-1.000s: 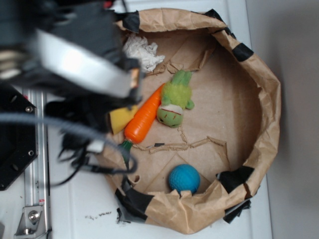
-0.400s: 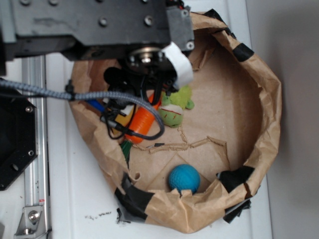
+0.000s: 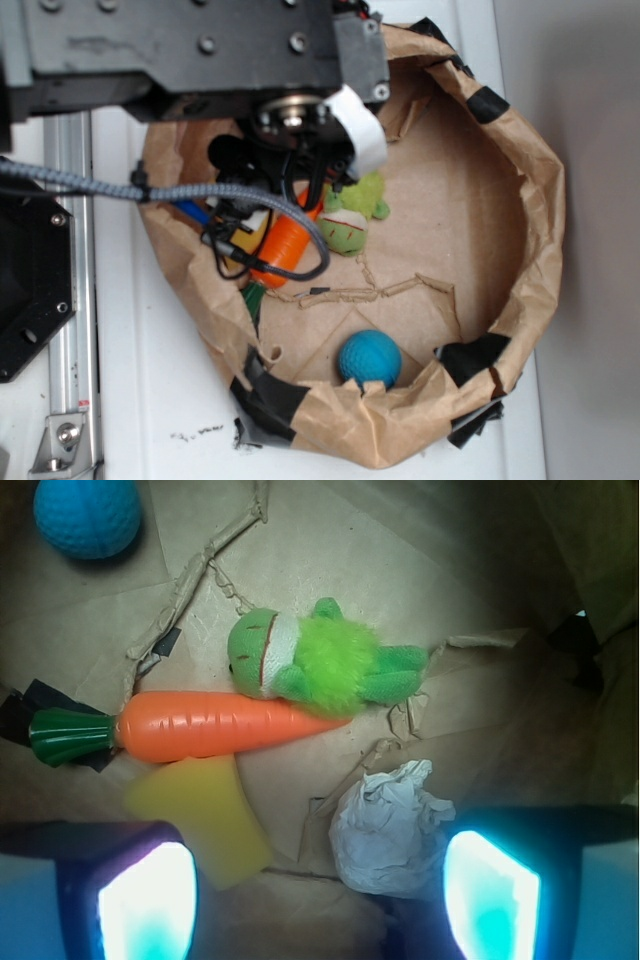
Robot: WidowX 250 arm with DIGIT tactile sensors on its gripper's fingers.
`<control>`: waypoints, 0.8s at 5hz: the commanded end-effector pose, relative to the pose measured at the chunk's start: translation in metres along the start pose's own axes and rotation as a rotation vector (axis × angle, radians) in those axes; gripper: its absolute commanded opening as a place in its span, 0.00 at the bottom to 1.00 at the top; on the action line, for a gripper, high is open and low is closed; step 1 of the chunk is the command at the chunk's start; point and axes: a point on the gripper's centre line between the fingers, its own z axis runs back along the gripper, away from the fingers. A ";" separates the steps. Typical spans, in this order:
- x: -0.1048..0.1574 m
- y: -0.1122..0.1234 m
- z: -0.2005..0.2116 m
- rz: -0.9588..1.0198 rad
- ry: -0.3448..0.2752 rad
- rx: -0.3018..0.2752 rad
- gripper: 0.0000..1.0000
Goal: Grab the white paper.
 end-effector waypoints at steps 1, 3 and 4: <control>-0.029 0.033 -0.053 -0.267 0.057 0.010 1.00; -0.034 0.052 -0.063 -0.318 0.083 0.015 1.00; -0.030 0.050 -0.078 -0.338 0.105 0.017 0.60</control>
